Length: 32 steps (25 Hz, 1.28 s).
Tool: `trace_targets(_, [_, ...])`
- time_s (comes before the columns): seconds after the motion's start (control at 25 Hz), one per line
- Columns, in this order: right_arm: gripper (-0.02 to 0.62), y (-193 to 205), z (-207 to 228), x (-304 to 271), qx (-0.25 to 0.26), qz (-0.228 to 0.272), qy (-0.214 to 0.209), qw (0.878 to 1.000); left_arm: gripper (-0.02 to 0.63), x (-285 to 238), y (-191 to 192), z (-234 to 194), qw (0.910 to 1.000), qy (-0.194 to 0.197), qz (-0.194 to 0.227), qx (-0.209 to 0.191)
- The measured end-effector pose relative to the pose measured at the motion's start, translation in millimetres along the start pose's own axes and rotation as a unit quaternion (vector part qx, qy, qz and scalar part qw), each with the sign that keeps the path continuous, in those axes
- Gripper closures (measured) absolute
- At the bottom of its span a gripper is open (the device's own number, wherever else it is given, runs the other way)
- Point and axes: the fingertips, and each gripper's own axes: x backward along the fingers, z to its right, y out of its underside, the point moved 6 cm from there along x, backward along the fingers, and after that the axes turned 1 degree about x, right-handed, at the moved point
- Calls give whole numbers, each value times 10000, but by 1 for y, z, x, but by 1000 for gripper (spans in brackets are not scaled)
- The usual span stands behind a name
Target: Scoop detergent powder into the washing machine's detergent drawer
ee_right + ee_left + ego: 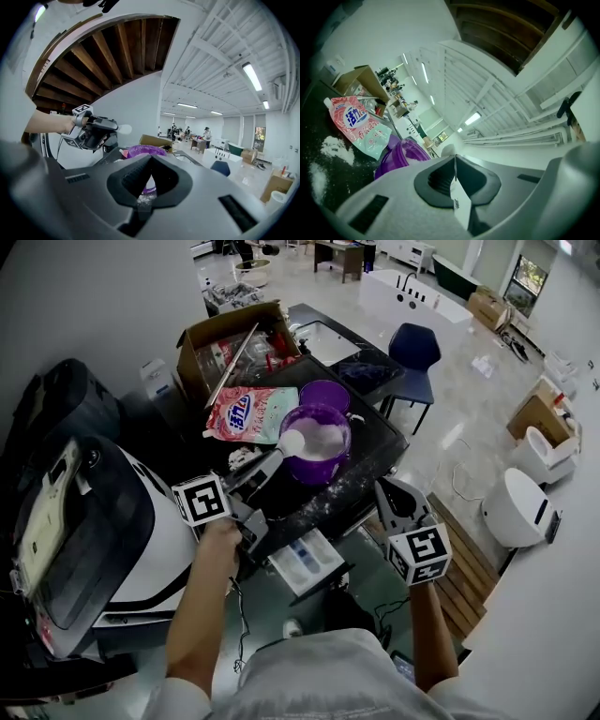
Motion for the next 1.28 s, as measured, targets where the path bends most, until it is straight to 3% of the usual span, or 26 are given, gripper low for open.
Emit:
trace_targets(0.24, [589,2,-49,44,106,124,148,9998,591,58,40,13,9997,-65,-40,251])
trace_targets(0.64, [589,7,-111,99,232,173,203,9994,591,132,85,35,9995,-162,7,267])
trace_targets(0.96, [589,17,-134,118,197,31,187,9996,591,152,115,34,9984,-210,-209,479])
trace_targets(1.16, [589,35,-143,122,98,-135,166,9997,591,152,139,23,9976,-272,-568,278])
trace_targets(1.28, [589,46,-147,120,61,-272,107,9996,591,154,157,14,9955,-417,-688,493])
